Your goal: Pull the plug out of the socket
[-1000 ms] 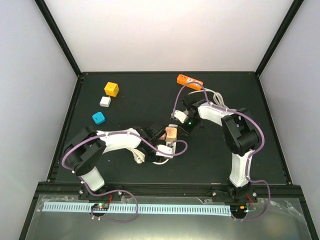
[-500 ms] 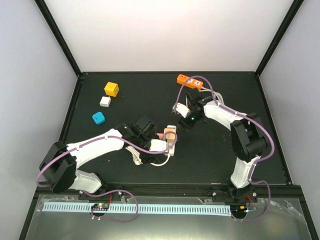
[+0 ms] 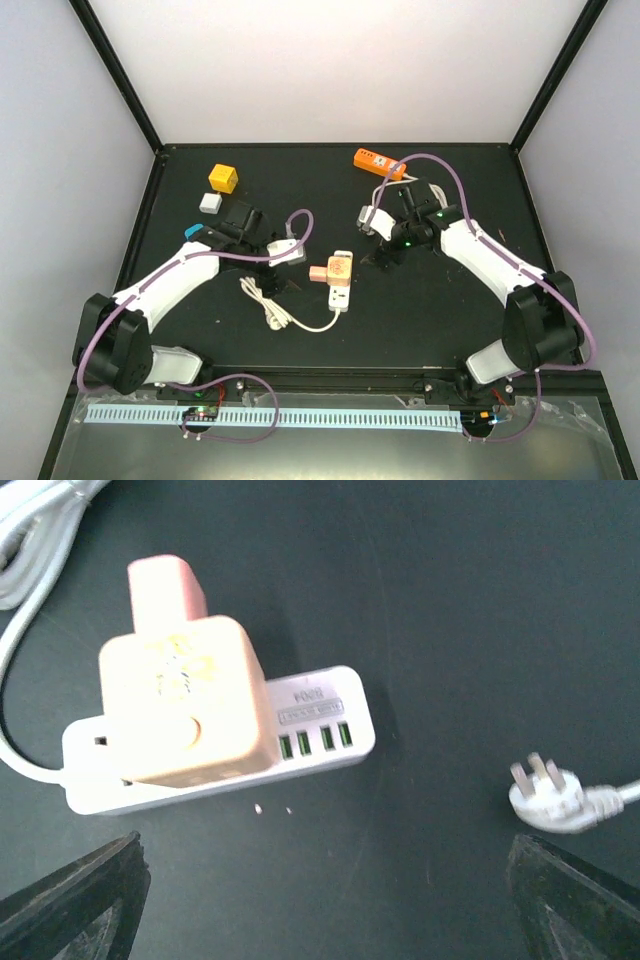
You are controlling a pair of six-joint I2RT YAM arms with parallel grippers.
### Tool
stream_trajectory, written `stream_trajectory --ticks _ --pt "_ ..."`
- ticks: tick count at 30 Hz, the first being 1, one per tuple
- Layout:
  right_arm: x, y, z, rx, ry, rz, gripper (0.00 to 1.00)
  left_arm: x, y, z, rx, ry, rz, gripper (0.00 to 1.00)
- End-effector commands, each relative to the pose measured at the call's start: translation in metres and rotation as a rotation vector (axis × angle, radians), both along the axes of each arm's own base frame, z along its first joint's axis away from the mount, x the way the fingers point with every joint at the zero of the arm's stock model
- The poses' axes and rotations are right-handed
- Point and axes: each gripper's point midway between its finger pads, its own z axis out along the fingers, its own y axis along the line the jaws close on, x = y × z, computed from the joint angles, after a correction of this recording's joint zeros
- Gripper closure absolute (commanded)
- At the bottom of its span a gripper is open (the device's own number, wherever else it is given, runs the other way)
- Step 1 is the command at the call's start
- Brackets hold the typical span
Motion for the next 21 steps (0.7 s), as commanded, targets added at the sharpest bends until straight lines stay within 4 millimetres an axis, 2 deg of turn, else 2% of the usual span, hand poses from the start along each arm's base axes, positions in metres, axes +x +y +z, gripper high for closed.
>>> stream_trajectory --ticks 1,5,7,9,11,12,13,16,18,21 --pt "-0.011 0.025 0.013 0.084 -0.059 0.119 0.0 0.02 -0.007 0.028 -0.13 -0.076 -0.002 0.01" --pt "0.0 0.033 0.041 0.165 -0.176 0.083 0.0 0.045 0.003 0.076 -0.255 -0.234 0.143 0.01" --pt "0.004 0.038 0.062 0.239 -0.214 0.054 0.0 0.048 0.007 0.094 -0.316 -0.337 0.185 0.01" --pt "0.009 0.043 0.084 0.324 -0.231 0.003 0.0 0.043 0.001 0.093 -0.353 -0.374 0.129 0.01" --pt "0.015 0.05 0.099 0.375 -0.223 -0.009 0.0 0.047 -0.002 0.086 -0.333 -0.311 0.124 0.01" --pt "0.015 0.053 0.099 0.37 -0.197 0.005 0.0 0.049 -0.003 0.082 -0.307 -0.273 0.121 0.01" --pt "0.01 0.057 0.096 0.362 -0.172 0.058 0.0 0.047 -0.003 0.077 -0.27 -0.221 0.099 0.01" --pt "-0.008 0.056 0.068 0.293 -0.207 0.175 0.0 0.048 -0.007 0.057 -0.215 -0.111 0.045 0.01" --pt "-0.023 0.054 0.047 0.25 -0.235 0.243 0.0 0.041 -0.009 0.045 -0.201 -0.104 -0.025 0.01" --pt "-0.033 0.053 0.025 0.209 -0.203 0.269 0.0 0.039 -0.01 0.032 -0.189 -0.097 -0.047 0.01"
